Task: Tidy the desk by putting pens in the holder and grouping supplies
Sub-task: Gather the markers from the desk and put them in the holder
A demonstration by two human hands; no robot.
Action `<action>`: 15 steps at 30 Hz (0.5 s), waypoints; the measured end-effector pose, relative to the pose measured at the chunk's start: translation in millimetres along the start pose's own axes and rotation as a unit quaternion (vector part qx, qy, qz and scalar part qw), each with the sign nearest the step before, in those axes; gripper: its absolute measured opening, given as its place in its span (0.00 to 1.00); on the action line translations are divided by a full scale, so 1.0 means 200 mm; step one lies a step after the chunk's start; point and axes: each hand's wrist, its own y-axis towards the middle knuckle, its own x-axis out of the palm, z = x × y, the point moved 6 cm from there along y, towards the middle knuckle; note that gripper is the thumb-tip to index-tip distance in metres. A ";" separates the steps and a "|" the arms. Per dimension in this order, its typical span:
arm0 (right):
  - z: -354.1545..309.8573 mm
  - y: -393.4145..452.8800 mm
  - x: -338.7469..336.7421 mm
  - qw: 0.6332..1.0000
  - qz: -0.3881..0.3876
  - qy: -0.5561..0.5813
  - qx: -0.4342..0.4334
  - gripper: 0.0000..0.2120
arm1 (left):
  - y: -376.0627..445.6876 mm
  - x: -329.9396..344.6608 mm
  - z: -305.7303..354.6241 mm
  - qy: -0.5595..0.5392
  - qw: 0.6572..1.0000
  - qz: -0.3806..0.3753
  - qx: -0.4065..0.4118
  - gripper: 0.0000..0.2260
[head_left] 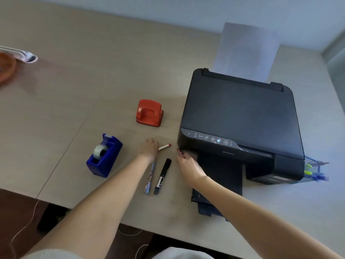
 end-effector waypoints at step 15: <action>-0.02 0.08 0.10 0.920 0.029 0.302 0.247 0.19 | -0.31 0.27 -0.18 -0.063 0.996 -0.010 -0.069 0.11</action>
